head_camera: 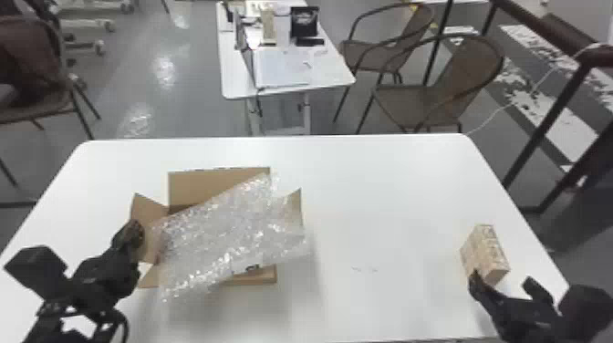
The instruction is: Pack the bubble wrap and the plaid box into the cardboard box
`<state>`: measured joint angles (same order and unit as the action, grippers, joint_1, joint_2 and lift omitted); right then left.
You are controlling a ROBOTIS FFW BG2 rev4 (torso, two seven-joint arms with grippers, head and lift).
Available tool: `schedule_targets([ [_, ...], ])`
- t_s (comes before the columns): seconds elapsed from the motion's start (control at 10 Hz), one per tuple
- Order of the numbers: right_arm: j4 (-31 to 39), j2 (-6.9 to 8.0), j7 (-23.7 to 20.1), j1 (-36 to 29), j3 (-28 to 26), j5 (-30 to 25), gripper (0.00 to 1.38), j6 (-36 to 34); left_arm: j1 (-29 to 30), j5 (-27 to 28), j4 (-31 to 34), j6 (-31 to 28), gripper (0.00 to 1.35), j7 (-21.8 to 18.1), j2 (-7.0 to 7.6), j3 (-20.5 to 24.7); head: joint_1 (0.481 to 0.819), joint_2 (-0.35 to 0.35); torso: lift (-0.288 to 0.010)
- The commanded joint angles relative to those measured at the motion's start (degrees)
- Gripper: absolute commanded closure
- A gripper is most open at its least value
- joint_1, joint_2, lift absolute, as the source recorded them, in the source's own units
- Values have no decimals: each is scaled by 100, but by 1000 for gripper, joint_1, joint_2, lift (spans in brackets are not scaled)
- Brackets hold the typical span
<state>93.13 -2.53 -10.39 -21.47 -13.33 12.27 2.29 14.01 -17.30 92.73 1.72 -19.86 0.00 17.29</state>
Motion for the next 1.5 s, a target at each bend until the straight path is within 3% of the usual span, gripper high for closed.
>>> schedule_targets([
  [0.0,-392,-81,-43,398,-3,-155,243,9,5,-1,-1,-14,1213,-9,-15,-15,695,-6,-65],
  [0.1,-621,-133,-166,609,-3,-172,259,44,-12,-1,-1,-23,1213,-27,-15,-15,695,-9,-65],
  [0.2,-621,-151,-174,644,-3,-216,453,44,-21,8,-1,-32,1213,-27,-15,-15,695,-11,-65],
  [0.3,-568,-142,-166,609,-12,-181,915,44,5,8,-1,-23,1213,-35,-15,2,695,-14,-65],
  [0.4,-506,-133,-16,504,-30,-85,1111,18,5,8,-1,-23,1213,-35,-15,2,695,-15,-65],
  [1.0,-85,-116,72,363,-3,249,1187,-132,-21,43,-1,-23,1213,-79,-15,11,695,-26,-65],
  [1.1,408,-125,-86,398,85,390,1187,-536,-21,43,-1,-23,1213,-79,-15,20,695,-22,-65],
  [1.3,1357,-151,-904,899,339,539,1187,-1854,-48,78,-9,-32,1213,-79,-15,11,695,18,-65],
  [1.4,1515,-204,-1396,1321,533,671,1187,-2426,-74,113,-9,-58,1213,-79,-15,-7,695,62,-65],
])
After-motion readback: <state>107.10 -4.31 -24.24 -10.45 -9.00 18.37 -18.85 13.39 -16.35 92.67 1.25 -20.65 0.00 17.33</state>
